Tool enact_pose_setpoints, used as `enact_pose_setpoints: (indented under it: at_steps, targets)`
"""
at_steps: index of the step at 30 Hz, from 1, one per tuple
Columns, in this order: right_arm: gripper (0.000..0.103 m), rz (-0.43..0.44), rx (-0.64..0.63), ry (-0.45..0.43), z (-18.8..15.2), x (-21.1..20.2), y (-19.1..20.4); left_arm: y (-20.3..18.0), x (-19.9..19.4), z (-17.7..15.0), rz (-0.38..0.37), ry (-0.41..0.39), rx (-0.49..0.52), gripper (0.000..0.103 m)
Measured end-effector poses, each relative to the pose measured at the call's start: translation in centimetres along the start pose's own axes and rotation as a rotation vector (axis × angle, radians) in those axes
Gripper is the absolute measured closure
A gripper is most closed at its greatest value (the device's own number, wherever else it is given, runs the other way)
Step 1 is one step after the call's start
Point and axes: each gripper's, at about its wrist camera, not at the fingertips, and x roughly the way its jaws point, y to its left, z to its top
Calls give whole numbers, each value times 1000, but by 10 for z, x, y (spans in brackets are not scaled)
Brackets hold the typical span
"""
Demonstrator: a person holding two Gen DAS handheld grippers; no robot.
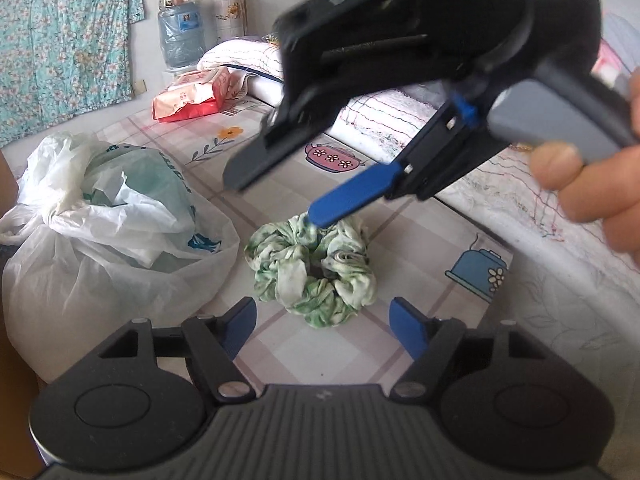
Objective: Organize soft objects
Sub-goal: 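Close the right gripper on the green floral scrunchie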
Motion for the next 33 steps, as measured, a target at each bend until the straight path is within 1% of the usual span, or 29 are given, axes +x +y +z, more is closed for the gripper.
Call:
enact_pose_setpoints:
  at_steps: [3, 5, 9, 13, 14, 15, 16, 18, 21, 22, 23, 24, 26, 33]
  targets:
    - [45, 28, 29, -46, 9, -11, -9, -1, 3, 2, 14, -3, -11, 28]
    - [44, 10, 45, -84, 12, -22, -18, -2, 5, 2, 21, -4, -14, 27]
    - [44, -103, 49, -121, 12, -29, -37, -3, 11, 6, 24, -2, -14, 27]
    - [44, -195, 18, -99, 8, -15, -47, -3, 21, 10, 36, -2, -17, 29]
    - [45, -206, 10, -90, 7, -11, -47, -3, 23, 10, 38, 2, -19, 30]
    - [46, -212, 4, -82, 5, -8, -47, -3, 25, 11, 40, 6, -23, 35]
    - [48, -212, -3, -75, 4, -4, -47, -2, 27, 12, 41, 10, -27, 41]
    - [51, -213, -22, -66, 2, 1, -44, -1, 30, 12, 38, 14, -34, 48]
    - [64, -223, -43, -61, 2, 5, -40, 1, 29, 12, 33, 3, -43, 61]
    - [69, -227, -43, -59, 1, 7, -40, 1, 29, 12, 33, 1, -43, 65]
    - [74, -227, -41, -58, 1, 7, -40, 1, 27, 10, 31, -3, -42, 67]
    - [76, -227, -40, -57, 1, 7, -39, 2, 25, 9, 29, -7, -43, 69]
    - [80, -223, -41, -65, 1, 4, -37, 3, 19, 8, 25, -19, -48, 71]
    - [82, -205, -84, -112, 1, -10, -13, 7, -8, 13, 25, -103, -58, 74]
